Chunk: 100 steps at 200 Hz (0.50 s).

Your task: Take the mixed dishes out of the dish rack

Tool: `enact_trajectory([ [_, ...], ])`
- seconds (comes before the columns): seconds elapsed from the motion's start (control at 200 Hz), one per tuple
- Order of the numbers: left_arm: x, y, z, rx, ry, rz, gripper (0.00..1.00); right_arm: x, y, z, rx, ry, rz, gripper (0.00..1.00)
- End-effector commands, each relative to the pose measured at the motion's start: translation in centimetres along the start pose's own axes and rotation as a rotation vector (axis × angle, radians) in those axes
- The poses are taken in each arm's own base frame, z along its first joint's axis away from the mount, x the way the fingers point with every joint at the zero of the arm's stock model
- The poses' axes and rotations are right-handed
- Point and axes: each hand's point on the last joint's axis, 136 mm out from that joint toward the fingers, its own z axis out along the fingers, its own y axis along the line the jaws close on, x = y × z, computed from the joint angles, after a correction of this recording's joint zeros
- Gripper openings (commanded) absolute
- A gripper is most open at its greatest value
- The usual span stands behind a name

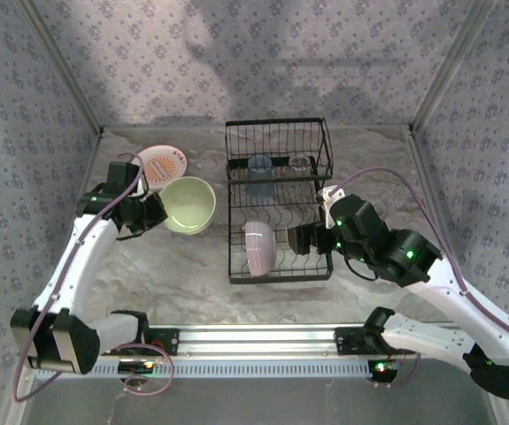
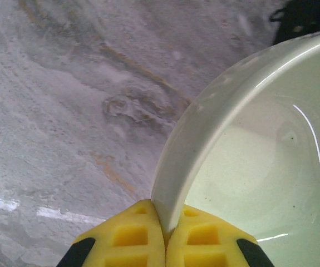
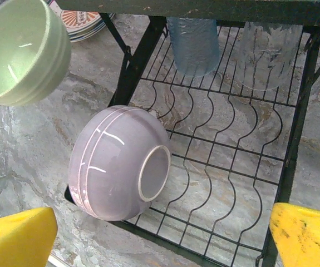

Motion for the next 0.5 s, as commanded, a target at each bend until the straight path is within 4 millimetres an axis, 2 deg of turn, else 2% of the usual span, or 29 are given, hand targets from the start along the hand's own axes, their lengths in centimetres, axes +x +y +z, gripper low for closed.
enact_trajectory([
  [0.0, -3.6, -2.2, 0.2, 0.083, -0.128, -0.034, 0.0, 0.6, -0.7, -0.2, 0.033, 0.007, -0.023, 1.0],
  [0.1, -4.1, -1.8, 1.9, 0.049, -0.118, -0.061, 0.0, 0.9, -0.7, -0.2, 0.035, 0.014, -0.025, 1.0],
  [0.15, -5.0, -2.2, 2.6, 0.057, -0.131, -0.065, 0.0, 1.1, -0.7, -0.2, 0.034, 0.019, -0.026, 1.0],
  [0.495, -7.2, -2.9, 7.3, 0.04, -0.111, -0.1, 0.0, 1.7, -0.5, -0.5, 0.02, 0.032, -0.022, 1.0],
])
